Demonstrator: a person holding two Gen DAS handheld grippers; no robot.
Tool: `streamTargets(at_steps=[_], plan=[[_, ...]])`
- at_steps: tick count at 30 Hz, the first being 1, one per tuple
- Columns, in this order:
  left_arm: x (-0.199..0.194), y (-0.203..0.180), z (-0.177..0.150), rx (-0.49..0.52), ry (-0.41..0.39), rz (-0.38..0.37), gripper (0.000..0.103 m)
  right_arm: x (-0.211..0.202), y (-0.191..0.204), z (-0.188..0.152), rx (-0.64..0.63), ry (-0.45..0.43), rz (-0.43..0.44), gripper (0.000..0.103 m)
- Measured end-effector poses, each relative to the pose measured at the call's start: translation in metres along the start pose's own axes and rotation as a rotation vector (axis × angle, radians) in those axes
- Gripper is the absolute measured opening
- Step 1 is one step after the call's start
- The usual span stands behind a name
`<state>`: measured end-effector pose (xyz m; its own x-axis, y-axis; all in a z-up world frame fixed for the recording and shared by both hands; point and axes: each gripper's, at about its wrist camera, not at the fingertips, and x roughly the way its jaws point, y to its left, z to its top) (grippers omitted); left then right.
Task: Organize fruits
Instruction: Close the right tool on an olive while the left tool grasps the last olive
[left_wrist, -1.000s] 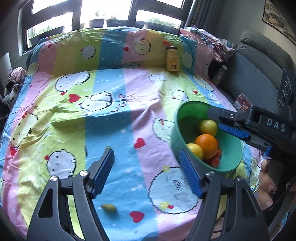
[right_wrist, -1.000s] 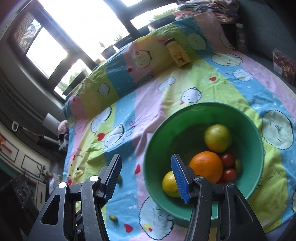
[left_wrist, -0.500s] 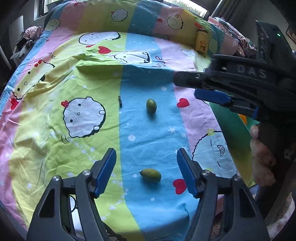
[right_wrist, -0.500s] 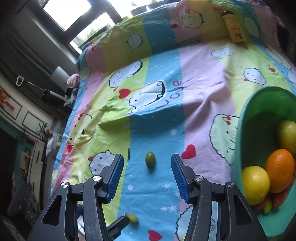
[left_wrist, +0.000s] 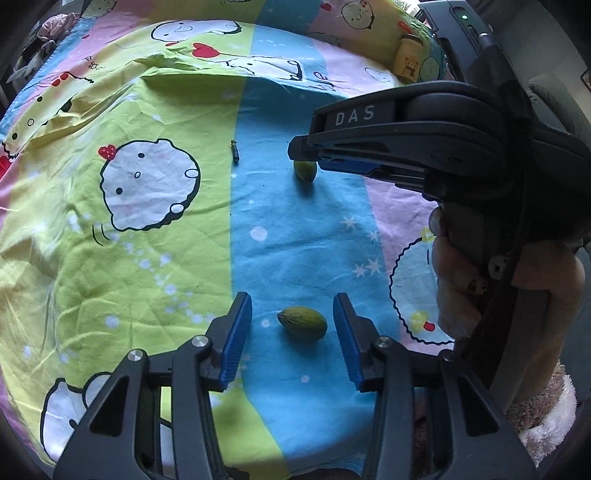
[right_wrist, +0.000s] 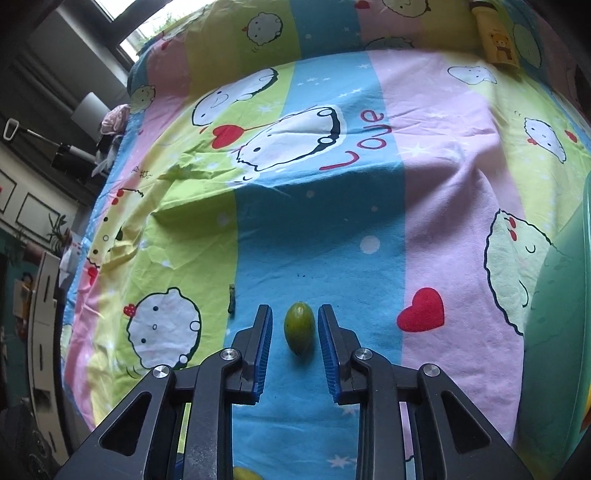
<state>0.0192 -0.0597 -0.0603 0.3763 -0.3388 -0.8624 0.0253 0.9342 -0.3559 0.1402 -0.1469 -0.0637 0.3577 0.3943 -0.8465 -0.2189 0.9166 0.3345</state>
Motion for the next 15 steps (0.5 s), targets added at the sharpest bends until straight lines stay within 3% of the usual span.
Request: streamTargets(at_steps=[5, 10, 15], plan=[[0.0030, 0.0014, -0.0009, -0.003, 0.009, 0.003, 0.039, 0.0058, 0.0005, 0.0009, -0.001, 0.009, -0.015, 0.023], [0.0064, 0.0002, -0.0035, -0.005, 0.025, -0.020, 0.024, 0.0093, 0.0020, 0.0001, -0.004, 0.011, -0.020, 0.021], [0.0091, -0.0057, -0.0079, 0.007, 0.017, -0.010, 0.022, 0.0093, 0.0008, -0.0001, 0.005, 0.009, -0.014, 0.021]])
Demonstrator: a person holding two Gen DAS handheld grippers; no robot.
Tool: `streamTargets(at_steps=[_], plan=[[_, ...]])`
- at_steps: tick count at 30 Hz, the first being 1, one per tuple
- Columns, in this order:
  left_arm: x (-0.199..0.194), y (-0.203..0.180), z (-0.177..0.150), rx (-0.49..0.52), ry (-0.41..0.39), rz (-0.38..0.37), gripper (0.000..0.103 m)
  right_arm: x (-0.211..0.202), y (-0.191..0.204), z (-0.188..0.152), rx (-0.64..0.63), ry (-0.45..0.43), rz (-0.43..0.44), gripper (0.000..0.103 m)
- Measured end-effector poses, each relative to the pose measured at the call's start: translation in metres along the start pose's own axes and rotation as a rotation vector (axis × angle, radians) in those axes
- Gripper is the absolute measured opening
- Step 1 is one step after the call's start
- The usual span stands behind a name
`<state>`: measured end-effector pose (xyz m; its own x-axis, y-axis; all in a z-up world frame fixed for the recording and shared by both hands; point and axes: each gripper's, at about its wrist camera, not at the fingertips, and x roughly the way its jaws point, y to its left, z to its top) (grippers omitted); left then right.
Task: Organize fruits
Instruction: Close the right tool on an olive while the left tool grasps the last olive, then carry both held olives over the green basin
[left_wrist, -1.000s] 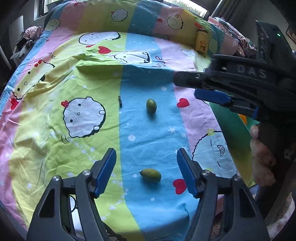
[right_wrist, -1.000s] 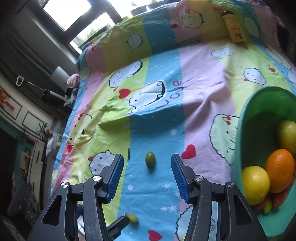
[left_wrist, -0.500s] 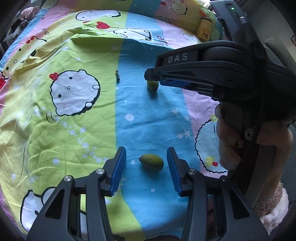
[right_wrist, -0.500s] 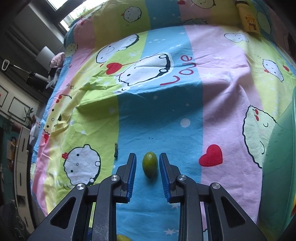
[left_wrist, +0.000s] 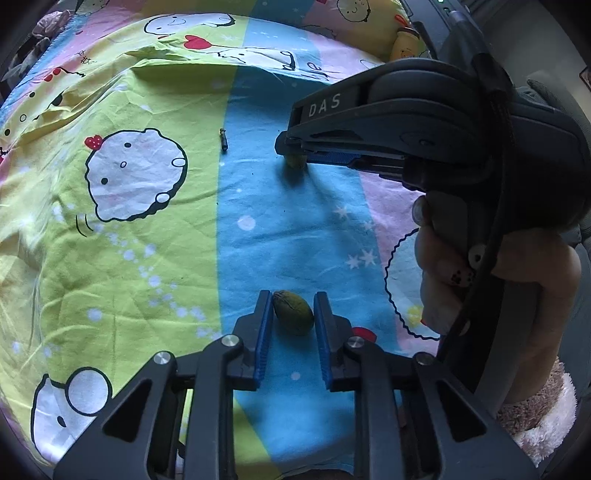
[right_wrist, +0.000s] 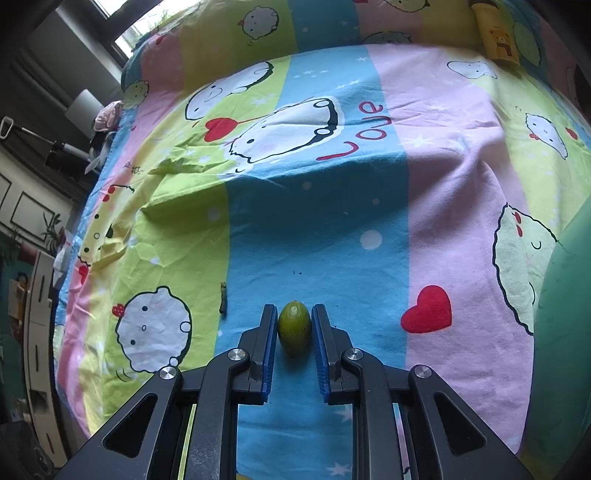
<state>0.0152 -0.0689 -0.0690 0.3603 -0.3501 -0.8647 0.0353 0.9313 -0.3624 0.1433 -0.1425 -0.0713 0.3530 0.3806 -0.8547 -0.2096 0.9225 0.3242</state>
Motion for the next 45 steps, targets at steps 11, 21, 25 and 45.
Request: streamTargets(at_steps=[11, 21, 25, 45], plan=[[-0.018, -0.021, 0.004, 0.042, -0.088, 0.059, 0.021, -0.015, -0.007, -0.003, 0.030, -0.023, 0.028, 0.021], [-0.053, -0.063, 0.018, 0.143, -0.251, 0.108, 0.021, -0.088, -0.027, -0.009, 0.062, -0.188, 0.068, 0.021], [-0.065, -0.080, 0.031, 0.184, -0.301, 0.072, 0.021, -0.126, -0.044, -0.015, 0.087, -0.283, 0.071, 0.021], [-0.025, -0.192, 0.079, 0.367, -0.363, -0.021, 0.022, -0.208, -0.168, -0.052, 0.382, -0.484, 0.020, 0.021]])
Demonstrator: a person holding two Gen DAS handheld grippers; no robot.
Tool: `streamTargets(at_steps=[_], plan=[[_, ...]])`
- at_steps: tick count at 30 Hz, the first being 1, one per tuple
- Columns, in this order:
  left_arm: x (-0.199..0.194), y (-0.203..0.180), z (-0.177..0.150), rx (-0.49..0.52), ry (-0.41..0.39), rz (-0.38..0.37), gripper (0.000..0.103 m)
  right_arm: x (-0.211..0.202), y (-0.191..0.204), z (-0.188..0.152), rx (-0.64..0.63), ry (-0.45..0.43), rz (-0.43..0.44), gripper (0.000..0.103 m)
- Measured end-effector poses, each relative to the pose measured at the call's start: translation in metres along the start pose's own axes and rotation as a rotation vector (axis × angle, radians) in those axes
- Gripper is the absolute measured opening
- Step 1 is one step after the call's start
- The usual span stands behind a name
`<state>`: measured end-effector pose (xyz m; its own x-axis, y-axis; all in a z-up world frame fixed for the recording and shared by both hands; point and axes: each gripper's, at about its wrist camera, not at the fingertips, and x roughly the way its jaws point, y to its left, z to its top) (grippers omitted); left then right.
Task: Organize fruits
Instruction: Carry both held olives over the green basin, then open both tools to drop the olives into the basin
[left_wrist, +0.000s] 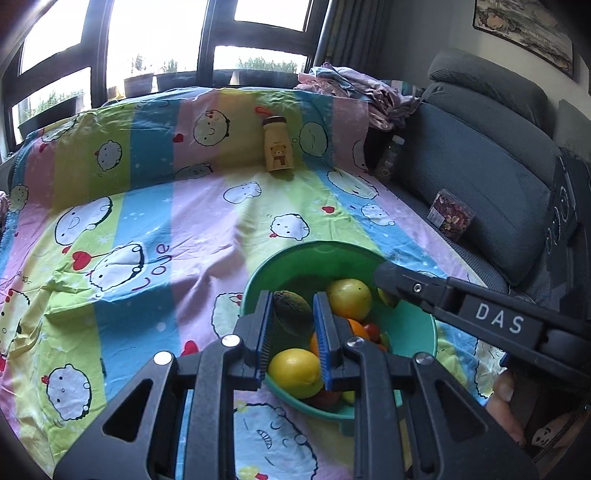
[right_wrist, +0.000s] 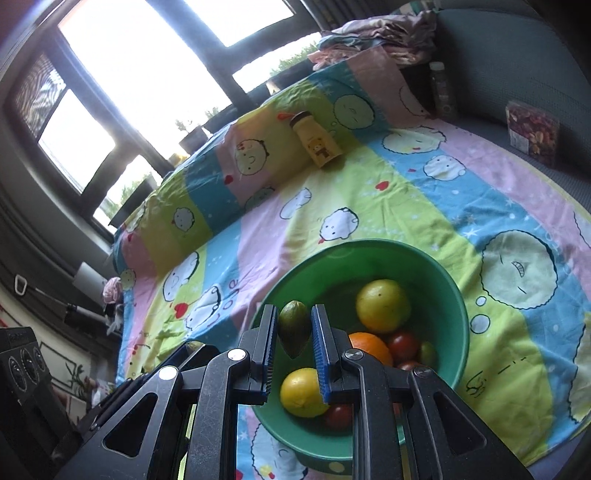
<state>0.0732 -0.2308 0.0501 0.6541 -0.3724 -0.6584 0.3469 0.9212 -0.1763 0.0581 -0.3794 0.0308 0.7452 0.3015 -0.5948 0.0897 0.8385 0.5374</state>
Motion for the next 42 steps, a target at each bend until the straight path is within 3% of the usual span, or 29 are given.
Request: streamTargets(at_steps=[11, 17, 18, 20, 22, 26, 27, 32, 42], plan=[[0.052, -0.020, -0.003, 0.010, 0.103, -0.020, 0.022, 0.006, -0.043, 0.004, 0.092, 0.038, -0.068, 0.021], [0.062, -0.018, -0.005, -0.005, 0.127, -0.012, 0.021, 0.016, -0.050, 0.004, 0.103, 0.083, -0.099, 0.021], [0.062, -0.019, -0.005, -0.006, 0.130, -0.008, 0.025, 0.017, -0.051, 0.004, 0.109, 0.085, -0.106, 0.021], [0.062, -0.018, -0.004, -0.005, 0.128, 0.001, 0.043, 0.014, -0.052, 0.004, 0.116, 0.082, -0.110, 0.022], [0.057, -0.017, -0.004, -0.014, 0.108, 0.003, 0.070, 0.012, -0.052, 0.004, 0.106, 0.077, -0.116, 0.027], [0.047, -0.015, -0.002, -0.016, 0.089, 0.022, 0.087, 0.005, -0.049, 0.004, 0.098, 0.053, -0.125, 0.051], [0.043, -0.014, -0.002, -0.016, 0.084, 0.028, 0.090, 0.003, -0.048, 0.004, 0.097, 0.045, -0.120, 0.057], [0.028, -0.011, 0.000, -0.019, 0.072, 0.038, 0.098, -0.008, -0.041, 0.005, 0.080, 0.005, -0.102, 0.069], [0.015, -0.011, -0.001, -0.022, 0.066, 0.043, 0.098, -0.012, -0.038, 0.004, 0.071, -0.006, -0.121, 0.070]])
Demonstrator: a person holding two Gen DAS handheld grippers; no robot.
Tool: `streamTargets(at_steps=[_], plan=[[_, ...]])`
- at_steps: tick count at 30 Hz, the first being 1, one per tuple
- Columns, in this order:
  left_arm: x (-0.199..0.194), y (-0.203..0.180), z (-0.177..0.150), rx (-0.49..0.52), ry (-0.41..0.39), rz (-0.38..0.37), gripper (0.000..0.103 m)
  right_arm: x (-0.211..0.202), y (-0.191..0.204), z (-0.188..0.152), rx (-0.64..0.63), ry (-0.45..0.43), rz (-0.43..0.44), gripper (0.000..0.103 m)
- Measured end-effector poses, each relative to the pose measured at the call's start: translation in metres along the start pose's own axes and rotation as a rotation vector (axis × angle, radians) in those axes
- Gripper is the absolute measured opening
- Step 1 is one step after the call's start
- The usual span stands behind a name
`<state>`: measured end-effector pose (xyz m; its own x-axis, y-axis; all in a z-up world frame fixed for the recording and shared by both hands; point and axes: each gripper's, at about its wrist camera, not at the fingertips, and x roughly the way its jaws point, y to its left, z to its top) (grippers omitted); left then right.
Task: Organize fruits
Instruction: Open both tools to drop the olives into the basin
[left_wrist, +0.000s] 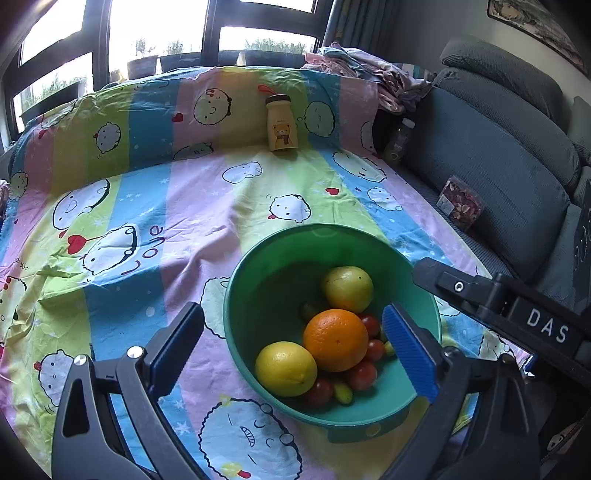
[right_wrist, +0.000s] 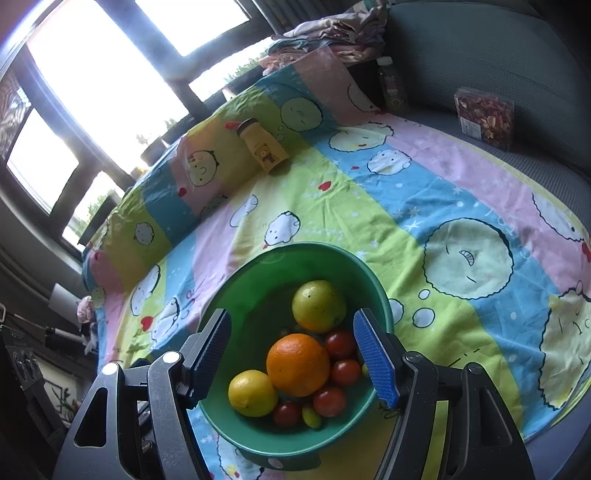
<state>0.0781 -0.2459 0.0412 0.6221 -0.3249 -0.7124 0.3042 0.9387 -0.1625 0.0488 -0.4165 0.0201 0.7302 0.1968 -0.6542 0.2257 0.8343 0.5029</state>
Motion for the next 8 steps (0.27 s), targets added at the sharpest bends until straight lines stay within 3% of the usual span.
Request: streamTargets(at_steps=[8], plan=[[-0.0051, -0.0030, -0.0017, 0.010, -0.010, -0.006, 0.098, 0.0003, -0.0031, -0.0001, 0.004, 0.011, 0.010, 0.070]])
